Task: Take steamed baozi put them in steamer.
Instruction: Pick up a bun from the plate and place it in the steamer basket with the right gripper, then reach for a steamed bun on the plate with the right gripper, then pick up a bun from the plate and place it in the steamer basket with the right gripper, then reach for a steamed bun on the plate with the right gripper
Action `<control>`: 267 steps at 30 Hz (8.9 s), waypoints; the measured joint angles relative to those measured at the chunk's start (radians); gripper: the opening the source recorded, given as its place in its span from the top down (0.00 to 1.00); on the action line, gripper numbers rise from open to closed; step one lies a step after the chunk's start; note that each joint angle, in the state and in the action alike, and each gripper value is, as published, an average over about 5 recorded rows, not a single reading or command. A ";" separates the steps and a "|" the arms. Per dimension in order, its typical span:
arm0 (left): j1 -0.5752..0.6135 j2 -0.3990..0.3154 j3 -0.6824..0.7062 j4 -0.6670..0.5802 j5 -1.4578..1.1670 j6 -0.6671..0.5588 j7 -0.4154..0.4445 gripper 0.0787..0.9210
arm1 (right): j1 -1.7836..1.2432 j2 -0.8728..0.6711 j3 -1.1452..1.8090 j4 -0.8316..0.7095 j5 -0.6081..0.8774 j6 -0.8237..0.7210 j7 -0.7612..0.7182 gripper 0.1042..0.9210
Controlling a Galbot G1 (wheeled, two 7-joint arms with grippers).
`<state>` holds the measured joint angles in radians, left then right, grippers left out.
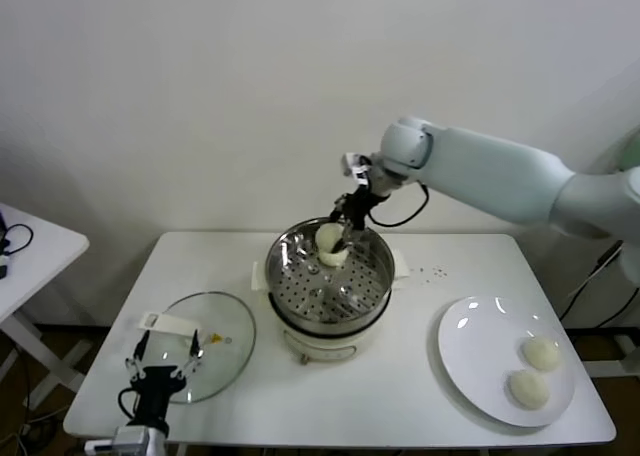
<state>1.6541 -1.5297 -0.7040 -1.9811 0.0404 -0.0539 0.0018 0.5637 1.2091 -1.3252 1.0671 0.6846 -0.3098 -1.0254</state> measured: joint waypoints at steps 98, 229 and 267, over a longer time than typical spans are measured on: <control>0.024 0.001 0.020 -0.003 -0.101 -0.019 0.023 0.12 | -0.614 -0.901 0.508 0.404 -0.677 0.274 -0.212 0.12; 0.059 0.004 0.016 -0.038 -0.082 0.035 0.021 0.12 | -0.109 -0.092 0.090 0.431 -1.061 0.923 -0.089 0.25; 0.047 0.000 0.031 -0.037 -0.062 0.036 0.012 0.12 | -0.084 -0.117 0.180 0.424 -1.039 0.976 -0.136 0.12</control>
<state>1.7015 -1.5295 -0.6730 -2.0180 -0.0212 -0.0176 0.0139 0.4795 1.0917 -1.1454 1.4906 -0.3547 0.6664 -1.1616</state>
